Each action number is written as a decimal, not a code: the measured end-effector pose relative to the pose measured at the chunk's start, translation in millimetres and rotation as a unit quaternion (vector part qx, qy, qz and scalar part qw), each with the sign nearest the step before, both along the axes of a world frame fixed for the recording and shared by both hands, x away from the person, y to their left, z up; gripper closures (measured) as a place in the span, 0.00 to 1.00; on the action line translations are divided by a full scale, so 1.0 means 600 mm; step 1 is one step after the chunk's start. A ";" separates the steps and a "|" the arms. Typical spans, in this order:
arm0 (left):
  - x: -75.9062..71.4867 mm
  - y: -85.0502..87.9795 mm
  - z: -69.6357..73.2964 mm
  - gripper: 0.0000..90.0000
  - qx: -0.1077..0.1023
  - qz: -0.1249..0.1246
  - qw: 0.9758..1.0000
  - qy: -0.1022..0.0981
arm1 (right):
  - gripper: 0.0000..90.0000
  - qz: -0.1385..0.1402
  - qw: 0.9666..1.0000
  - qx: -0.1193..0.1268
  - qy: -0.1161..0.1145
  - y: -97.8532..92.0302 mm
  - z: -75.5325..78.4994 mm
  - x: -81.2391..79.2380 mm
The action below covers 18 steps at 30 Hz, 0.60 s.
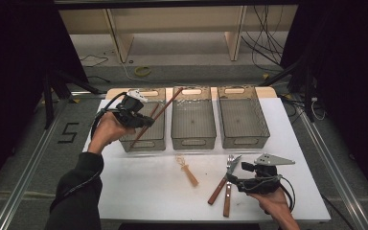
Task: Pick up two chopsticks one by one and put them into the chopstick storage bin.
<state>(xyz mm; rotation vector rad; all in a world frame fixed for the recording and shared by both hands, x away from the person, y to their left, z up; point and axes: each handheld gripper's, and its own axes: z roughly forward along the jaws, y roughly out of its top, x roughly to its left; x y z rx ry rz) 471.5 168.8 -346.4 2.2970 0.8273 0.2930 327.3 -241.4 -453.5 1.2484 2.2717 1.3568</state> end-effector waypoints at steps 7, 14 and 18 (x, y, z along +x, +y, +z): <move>0.016 0.015 0.000 0.94 -0.010 0.025 1.000 -0.004 | 0.24 0.000 1.000 0.000 0.000 0.000 0.000 0.000; 0.031 0.029 -0.004 0.94 -0.017 0.053 0.998 -0.013 | 0.24 0.000 1.000 0.000 -0.001 -0.001 0.000 0.000; 0.041 0.036 -0.006 0.94 -0.018 0.071 0.997 -0.020 | 0.24 0.000 1.000 0.000 -0.001 0.000 0.000 0.000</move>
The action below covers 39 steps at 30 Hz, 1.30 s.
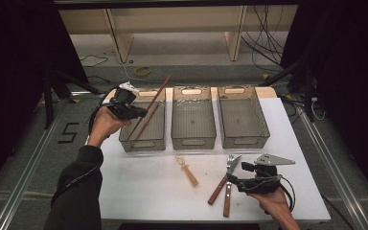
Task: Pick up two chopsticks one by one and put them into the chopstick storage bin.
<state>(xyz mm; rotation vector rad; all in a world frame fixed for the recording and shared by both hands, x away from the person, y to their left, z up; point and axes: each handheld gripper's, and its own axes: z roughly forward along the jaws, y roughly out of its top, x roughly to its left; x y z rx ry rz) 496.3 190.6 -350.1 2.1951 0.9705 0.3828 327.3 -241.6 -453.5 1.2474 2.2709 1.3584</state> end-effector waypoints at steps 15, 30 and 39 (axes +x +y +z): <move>0.026 0.023 -0.023 0.94 -0.020 0.044 0.999 -0.001 | 0.24 0.000 1.000 0.001 0.000 -0.001 0.000 0.000; 0.036 0.025 -0.037 0.94 -0.032 0.060 0.998 -0.003 | 0.24 -0.001 1.000 0.001 0.000 -0.002 0.000 -0.001; 0.037 0.025 -0.052 0.94 -0.031 0.063 0.998 0.001 | 0.24 0.000 1.000 0.001 0.000 -0.001 0.000 -0.001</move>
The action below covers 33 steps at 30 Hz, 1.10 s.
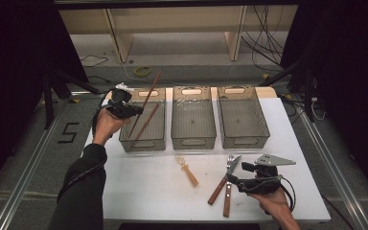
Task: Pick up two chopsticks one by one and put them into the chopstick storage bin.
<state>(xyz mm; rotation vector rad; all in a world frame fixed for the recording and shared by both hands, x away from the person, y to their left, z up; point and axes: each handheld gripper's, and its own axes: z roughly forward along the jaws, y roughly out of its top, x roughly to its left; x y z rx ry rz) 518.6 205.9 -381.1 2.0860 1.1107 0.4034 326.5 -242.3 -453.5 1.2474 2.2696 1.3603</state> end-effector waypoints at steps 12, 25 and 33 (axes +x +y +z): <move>0.000 0.010 -0.023 0.94 -0.003 0.010 1.000 0.009 | 0.24 0.000 1.000 -0.001 0.002 0.001 0.000 -0.001; -0.003 0.020 -0.043 0.93 -0.007 0.016 1.000 0.023 | 0.24 0.001 1.000 -0.001 0.001 0.002 0.000 -0.001; -0.002 0.022 -0.053 0.93 -0.007 0.020 0.999 0.033 | 0.24 0.000 1.000 -0.001 0.002 0.002 0.000 -0.001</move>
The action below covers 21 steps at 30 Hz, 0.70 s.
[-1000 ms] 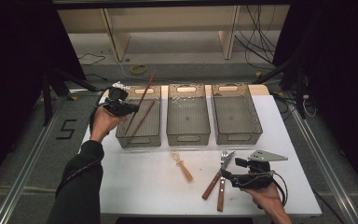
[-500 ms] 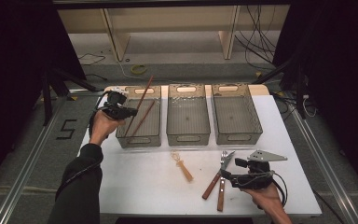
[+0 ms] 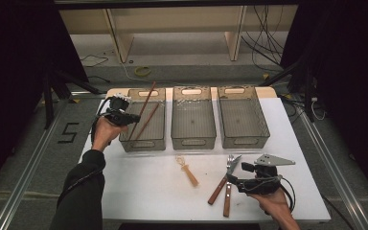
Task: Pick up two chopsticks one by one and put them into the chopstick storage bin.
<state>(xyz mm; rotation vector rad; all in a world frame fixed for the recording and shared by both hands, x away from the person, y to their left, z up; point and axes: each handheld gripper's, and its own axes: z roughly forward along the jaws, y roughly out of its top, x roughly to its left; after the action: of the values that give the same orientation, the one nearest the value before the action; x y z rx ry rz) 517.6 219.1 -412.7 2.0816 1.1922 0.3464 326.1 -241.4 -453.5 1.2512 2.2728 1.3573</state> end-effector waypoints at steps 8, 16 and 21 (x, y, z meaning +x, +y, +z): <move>0.002 0.000 -0.007 0.93 0.002 0.005 1.000 0.008 | 0.24 0.000 1.000 0.000 0.000 0.000 0.000 0.000; 0.005 0.002 -0.016 0.92 0.003 0.015 1.000 0.017 | 0.24 0.000 1.000 0.000 -0.001 0.000 0.000 0.000; 0.006 0.002 -0.020 0.82 0.000 0.024 0.999 0.029 | 0.24 0.000 1.000 0.001 -0.001 0.000 0.000 0.000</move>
<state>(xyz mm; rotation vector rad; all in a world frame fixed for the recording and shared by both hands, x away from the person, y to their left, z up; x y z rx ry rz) 521.5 220.1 -424.5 2.0781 1.2793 0.3100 326.3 -241.6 -453.3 1.2488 2.2705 1.3598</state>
